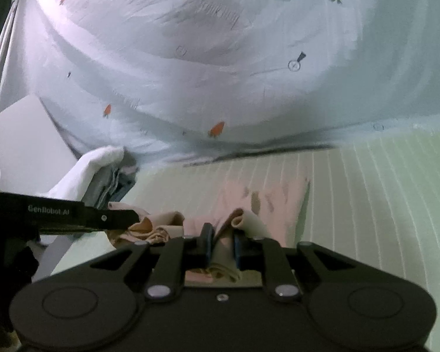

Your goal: Fold clothes

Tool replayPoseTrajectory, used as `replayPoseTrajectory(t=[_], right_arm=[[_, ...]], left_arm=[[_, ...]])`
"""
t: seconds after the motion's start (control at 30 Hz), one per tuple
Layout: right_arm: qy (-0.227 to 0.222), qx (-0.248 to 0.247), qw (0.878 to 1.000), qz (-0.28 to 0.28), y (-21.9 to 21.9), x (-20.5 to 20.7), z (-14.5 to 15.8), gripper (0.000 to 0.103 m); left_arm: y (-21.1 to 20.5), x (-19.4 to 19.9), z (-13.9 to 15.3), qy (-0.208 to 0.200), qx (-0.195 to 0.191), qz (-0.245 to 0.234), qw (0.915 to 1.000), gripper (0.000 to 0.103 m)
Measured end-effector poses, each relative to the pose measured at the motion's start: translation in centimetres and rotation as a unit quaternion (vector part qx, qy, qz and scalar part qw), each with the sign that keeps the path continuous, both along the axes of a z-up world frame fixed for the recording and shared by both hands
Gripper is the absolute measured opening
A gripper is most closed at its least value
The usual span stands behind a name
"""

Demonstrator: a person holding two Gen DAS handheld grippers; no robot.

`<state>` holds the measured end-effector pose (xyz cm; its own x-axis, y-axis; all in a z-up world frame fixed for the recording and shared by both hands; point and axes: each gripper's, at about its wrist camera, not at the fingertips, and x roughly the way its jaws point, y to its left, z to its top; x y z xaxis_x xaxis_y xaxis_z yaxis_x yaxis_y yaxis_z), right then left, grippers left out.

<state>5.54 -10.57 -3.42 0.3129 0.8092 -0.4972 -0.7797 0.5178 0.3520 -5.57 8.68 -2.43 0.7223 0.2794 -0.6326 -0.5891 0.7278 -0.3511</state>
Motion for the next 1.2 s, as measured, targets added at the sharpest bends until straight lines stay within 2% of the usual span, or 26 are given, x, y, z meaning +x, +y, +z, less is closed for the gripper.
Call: replayPoseTrajectory(t=[0.13, 0.23, 0.47, 0.67, 0.77, 0.8, 0.87, 0.93, 0.97, 1.0, 1.03, 1.07, 1.13, 1.2], right_arm=[[-0.005, -0.003, 1.0, -0.003, 2.6, 3.2, -0.7, 0.015], [0.0, -0.011, 1.0, -0.002, 5.0, 5.9, -1.6, 0.015], [0.03, -0.047, 0.998, 0.003, 11.8, 13.8, -5.5, 0.015], [0.084, -0.076, 0.994, -0.006, 16.9, 19.5, -11.4, 0.016], [0.123, -0.075, 0.989, -0.028, 17.6, 21.0, -13.6, 0.017], [0.134, -0.066, 0.988, -0.036, 17.5, 21.4, -13.9, 0.018], [0.146, -0.048, 0.987, -0.045, 17.0, 21.8, -14.0, 0.023], [0.145, -0.031, 0.987, -0.066, 16.3, 22.1, -13.7, 0.042], [0.141, -0.024, 0.987, -0.076, 15.8, 22.1, -13.4, 0.056], [0.136, -0.017, 0.987, -0.086, 15.4, 22.2, -13.1, 0.063], [0.133, -0.01, 0.987, -0.095, 14.9, 22.2, -12.8, 0.064], [0.133, -0.005, 0.986, -0.098, 14.5, 22.2, -12.6, 0.07], [0.124, -0.007, 0.987, -0.104, 13.8, 21.8, -12.3, 0.085], [0.113, -0.019, 0.989, -0.098, 13.3, 21.1, -12.3, 0.086]], left_arm=[[3.0, 2.7, -0.4, 0.002, -0.002, 0.001, 1.0, 0.013], [5.9, 5.2, -1.2, 0.007, -0.016, 0.006, 0.9998, 0.013], [14.0, 12.5, -5.8, 0.031, -0.059, 0.026, 0.9974, 0.013], [18.7, 16.4, -11.4, 0.06, -0.094, 0.061, 0.9919, 0.013], [19.6, 16.7, -12.8, 0.06, -0.105, 0.074, 0.9899, 0.015], [19.8, 16.7, -12.9, 0.056, -0.104, 0.077, 0.9899, 0.018], [20.1, 16.5, -12.5, 0.048, -0.096, 0.081, 0.9909, 0.022], [20.5, 15.9, -11.6, 0.039, -0.087, 0.096, 0.9908, 0.035], [20.7, 15.6, -11.1, 0.036, -0.082, 0.105, 0.9904, 0.051], [21.0, 15.1, -10.5, 0.032, -0.078, 0.115, 0.9898, 0.066], [21.2, 14.6, -10.1, 0.025, -0.076, 0.118, 0.9898, 0.07], [21.3, 14.0, -9.6, 0.019, -0.074, 0.12, 0.9898, 0.073], [21.2, 12.8, -9.2, 0.02, -0.067, 0.118, 0.9905, 0.078], [20.7, 12.0, -9.3, 0.039, -0.057, 0.111, 0.9915, 0.082]])
